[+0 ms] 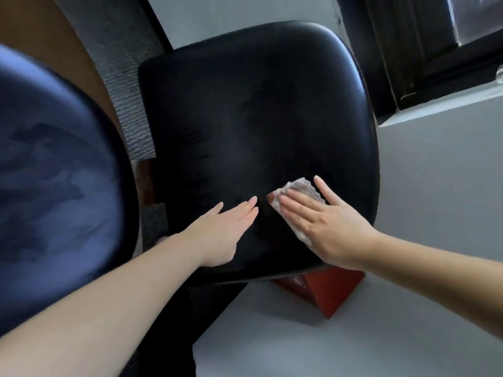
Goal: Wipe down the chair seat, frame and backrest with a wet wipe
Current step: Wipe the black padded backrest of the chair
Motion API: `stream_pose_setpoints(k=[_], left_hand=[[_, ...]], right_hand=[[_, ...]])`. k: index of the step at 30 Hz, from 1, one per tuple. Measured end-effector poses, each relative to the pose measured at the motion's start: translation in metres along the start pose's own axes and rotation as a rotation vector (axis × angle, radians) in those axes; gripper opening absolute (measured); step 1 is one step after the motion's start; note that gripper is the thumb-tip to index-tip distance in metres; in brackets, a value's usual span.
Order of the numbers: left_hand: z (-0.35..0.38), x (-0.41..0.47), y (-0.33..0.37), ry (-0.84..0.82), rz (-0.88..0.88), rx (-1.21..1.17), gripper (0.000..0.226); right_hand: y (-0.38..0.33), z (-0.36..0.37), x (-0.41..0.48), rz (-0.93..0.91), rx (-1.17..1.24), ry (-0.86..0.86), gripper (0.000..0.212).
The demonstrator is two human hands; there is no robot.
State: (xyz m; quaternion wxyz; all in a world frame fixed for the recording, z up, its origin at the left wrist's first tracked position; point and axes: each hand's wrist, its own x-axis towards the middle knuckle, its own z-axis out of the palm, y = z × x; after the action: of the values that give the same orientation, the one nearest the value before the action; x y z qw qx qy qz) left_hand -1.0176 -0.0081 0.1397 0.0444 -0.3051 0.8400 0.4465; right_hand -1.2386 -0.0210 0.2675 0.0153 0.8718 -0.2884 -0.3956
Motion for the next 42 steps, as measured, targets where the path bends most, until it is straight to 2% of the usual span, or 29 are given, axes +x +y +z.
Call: stream_pose_setpoints(k=[2,5,7,10,12,13,15,17,18,20,22,23,26,27,30,32,33,35,37,39,41,42], left_hand=[[0.005,0.001,-0.001,-0.003,0.009,0.015,0.077],[0.010,0.003,-0.002,0.001,0.017,0.041,0.078],[0.014,0.005,-0.003,0.004,0.023,0.035,0.081],[0.019,0.004,-0.007,0.027,0.030,0.085,0.085],[0.020,0.002,-0.008,0.027,0.030,0.126,0.086],[0.019,0.002,-0.006,0.026,0.026,0.140,0.086],[0.018,0.001,-0.002,0.023,0.016,0.162,0.086],[0.020,-0.002,0.000,0.008,0.008,0.173,0.085],[0.021,-0.003,0.000,0.000,0.004,0.183,0.086],[0.022,-0.004,-0.002,-0.020,-0.003,0.203,0.087],[0.023,-0.003,-0.001,-0.032,-0.010,0.207,0.087],[0.023,-0.002,-0.001,-0.032,-0.013,0.211,0.087],[0.024,-0.003,-0.003,-0.036,-0.020,0.196,0.089],[0.024,-0.003,-0.003,-0.038,-0.021,0.186,0.088],[0.019,-0.005,0.000,-0.021,-0.025,0.161,0.085],[0.019,-0.010,0.004,0.017,-0.077,0.021,0.085],[0.019,-0.014,0.007,0.054,-0.129,-0.089,0.085],[0.020,-0.022,0.012,0.155,-0.248,-0.370,0.083],[0.016,-0.033,0.019,0.256,-0.359,-0.729,0.071],[0.003,-0.043,0.029,0.317,-0.414,-1.149,0.056],[-0.013,-0.051,0.039,0.293,-0.404,-1.569,0.058],[-0.020,-0.054,0.046,0.277,-0.386,-1.706,0.060]], right_hand=[[-0.001,-0.001,-0.007,0.004,0.001,-0.029,0.060],[0.028,-0.012,0.020,0.210,-0.062,-0.035,0.062],[0.019,-0.010,0.022,0.268,-0.054,-0.007,0.063],[-0.042,0.008,-0.015,0.108,0.075,0.002,0.060],[-0.049,0.012,-0.029,0.025,0.070,-0.011,0.058],[-0.039,0.010,-0.025,0.049,0.047,-0.003,0.057],[-0.011,0.004,-0.007,0.219,0.020,0.036,0.056],[-0.014,0.004,-0.003,0.317,0.031,0.081,0.058],[-0.030,0.011,-0.010,0.279,0.063,0.081,0.059],[-0.072,0.025,-0.033,0.091,0.117,0.061,0.060],[-0.081,0.031,-0.047,-0.034,0.111,0.028,0.059],[-0.073,0.029,-0.042,-0.016,0.099,0.037,0.057],[-0.055,0.025,-0.016,0.231,0.133,0.124,0.055],[-0.064,0.029,-0.014,0.239,0.165,0.131,0.056],[-0.104,0.044,-0.027,0.037,0.143,0.046,0.060],[-0.106,0.035,-0.030,0.003,0.241,0.100,0.054],[-0.103,0.024,-0.027,0.042,0.397,0.156,0.046],[-0.095,-0.005,-0.023,0.248,0.936,0.256,0.029],[-0.087,-0.028,-0.022,0.549,1.403,0.323,0.021],[-0.077,-0.040,-0.020,0.788,1.723,0.418,0.017],[-0.071,-0.049,-0.013,0.949,1.988,0.471,0.012],[-0.070,-0.052,-0.009,0.993,2.079,0.497,0.014]])
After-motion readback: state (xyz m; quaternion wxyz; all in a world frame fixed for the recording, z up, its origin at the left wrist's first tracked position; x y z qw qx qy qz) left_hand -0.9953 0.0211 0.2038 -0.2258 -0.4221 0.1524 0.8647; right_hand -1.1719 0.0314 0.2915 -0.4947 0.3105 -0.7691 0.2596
